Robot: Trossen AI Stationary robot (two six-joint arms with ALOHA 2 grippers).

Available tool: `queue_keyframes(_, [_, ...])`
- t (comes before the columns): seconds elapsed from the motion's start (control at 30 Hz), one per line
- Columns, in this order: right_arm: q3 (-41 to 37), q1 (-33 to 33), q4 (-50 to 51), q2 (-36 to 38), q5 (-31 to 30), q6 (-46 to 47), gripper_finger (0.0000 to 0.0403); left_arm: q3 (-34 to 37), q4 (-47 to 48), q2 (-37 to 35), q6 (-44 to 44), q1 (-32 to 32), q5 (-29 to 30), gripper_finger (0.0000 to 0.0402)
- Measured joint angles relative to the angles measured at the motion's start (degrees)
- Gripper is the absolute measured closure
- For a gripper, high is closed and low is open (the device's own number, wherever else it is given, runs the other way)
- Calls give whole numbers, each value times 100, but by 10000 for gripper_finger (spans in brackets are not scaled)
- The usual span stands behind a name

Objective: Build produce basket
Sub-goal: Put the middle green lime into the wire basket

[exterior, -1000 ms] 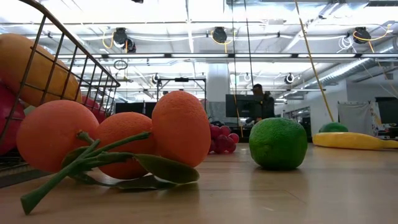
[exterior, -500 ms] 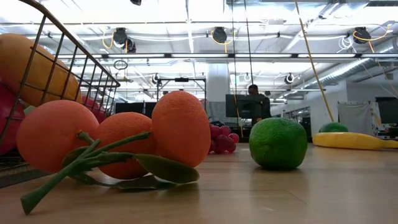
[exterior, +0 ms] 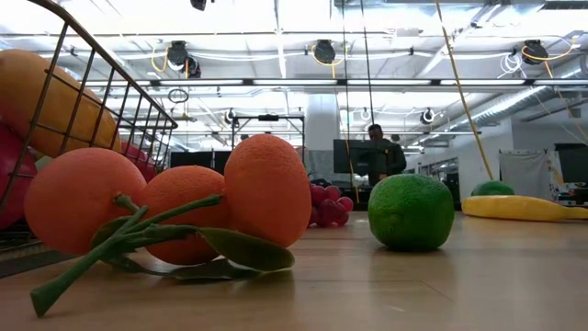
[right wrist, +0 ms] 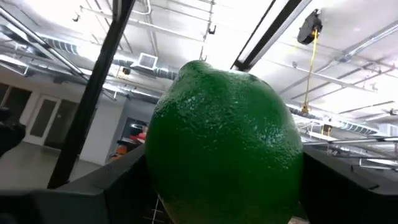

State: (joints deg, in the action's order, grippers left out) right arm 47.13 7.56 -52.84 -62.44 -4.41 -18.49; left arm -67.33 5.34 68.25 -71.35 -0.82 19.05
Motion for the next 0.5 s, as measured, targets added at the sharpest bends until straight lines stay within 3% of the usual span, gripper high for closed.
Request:
queue_keyframes(0.17, [0, 8, 481, 164, -340, 1014, 78, 0, -66, 0, -98, -59, 25, 9])
queue_keyframes(0.33, [0, 12, 1757, 527, -585, 2526, 78, 0, -326, 0, -155, -223, 31, 9])
queue_keyframes(0.5, [0, 86, 2830, 903, -587, 3181, 78, 0, -276, 4, -385, -433, 204, 9])
